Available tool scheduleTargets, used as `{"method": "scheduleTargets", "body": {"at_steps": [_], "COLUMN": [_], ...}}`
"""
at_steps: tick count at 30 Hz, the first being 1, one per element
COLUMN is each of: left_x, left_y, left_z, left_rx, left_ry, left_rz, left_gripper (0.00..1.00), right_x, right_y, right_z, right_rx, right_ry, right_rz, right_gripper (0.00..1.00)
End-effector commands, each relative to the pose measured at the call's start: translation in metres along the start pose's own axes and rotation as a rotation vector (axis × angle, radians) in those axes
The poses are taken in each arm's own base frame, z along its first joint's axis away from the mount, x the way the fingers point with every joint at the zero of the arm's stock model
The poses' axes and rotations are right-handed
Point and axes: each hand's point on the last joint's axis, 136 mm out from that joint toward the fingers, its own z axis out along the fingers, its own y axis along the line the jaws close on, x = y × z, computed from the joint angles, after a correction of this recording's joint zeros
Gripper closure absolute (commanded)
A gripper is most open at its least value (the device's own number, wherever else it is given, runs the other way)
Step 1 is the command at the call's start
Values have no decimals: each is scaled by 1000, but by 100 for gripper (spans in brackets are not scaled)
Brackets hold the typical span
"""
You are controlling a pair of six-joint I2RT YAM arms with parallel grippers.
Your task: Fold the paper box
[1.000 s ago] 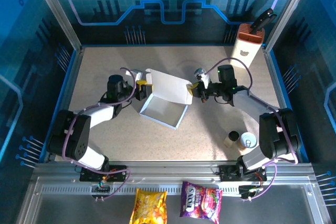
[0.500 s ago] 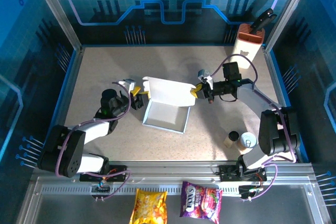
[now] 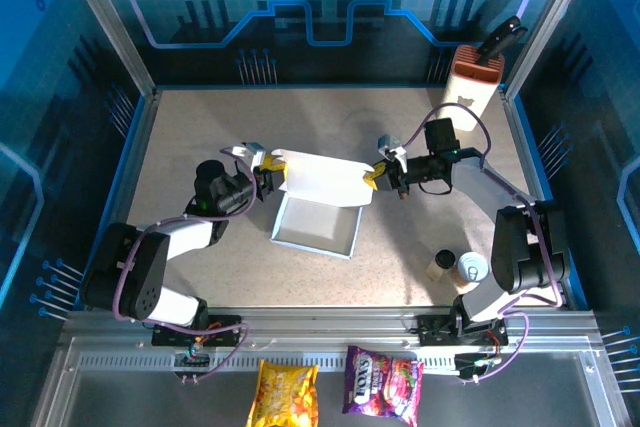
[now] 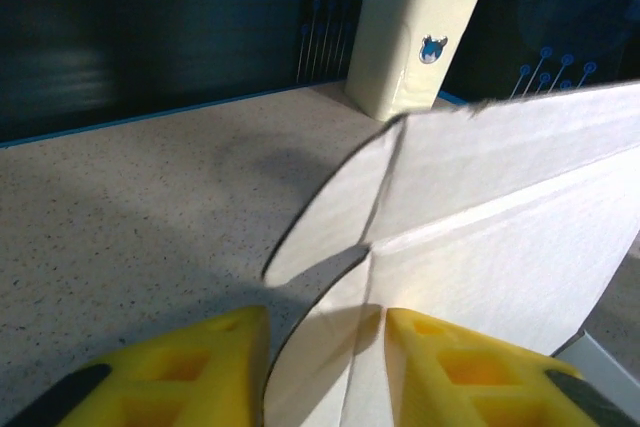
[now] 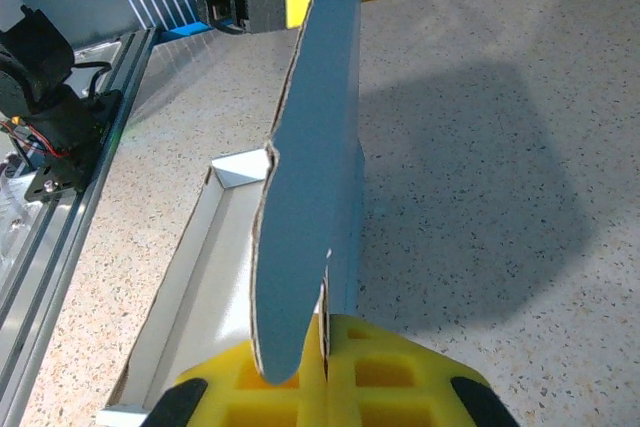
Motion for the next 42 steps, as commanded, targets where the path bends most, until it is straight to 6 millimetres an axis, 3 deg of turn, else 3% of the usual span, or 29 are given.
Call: {"method": "scheduleTargets", "body": {"at_steps": [1, 20, 23, 29, 33, 35, 37, 42], "left_x": [-8, 2, 3, 3, 4, 4, 7, 14], "left_y": [-10, -9, -9, -8, -8, -8, -7, -5], "left_z": [0, -8, -9, -8, -8, -8, -8, -11], "left_rx": [54, 15, 5, 1, 0, -5, -27, -79], "left_ry": [-30, 32, 27, 35, 42, 48, 69, 153], "left_rz": [49, 67, 73, 68, 62, 63, 61, 64], "left_gripper": [70, 88, 92, 93, 93, 92, 86, 90], "right_x": [-3, 8, 13, 19, 22, 21, 19, 18], "right_y": [-4, -29, -38, -36, -33, -33, -31, -31], "right_z": [-4, -5, -6, -7, -3, 0, 4, 5], "right_rx": [0, 138, 208, 258, 267, 284, 294, 314], "right_ry": [-10, 32, 63, 78, 91, 103, 113, 118], "right_rz": [6, 65, 103, 147, 160, 163, 155, 145], "right_gripper": [100, 100, 93, 89, 93, 100, 100, 100]}}
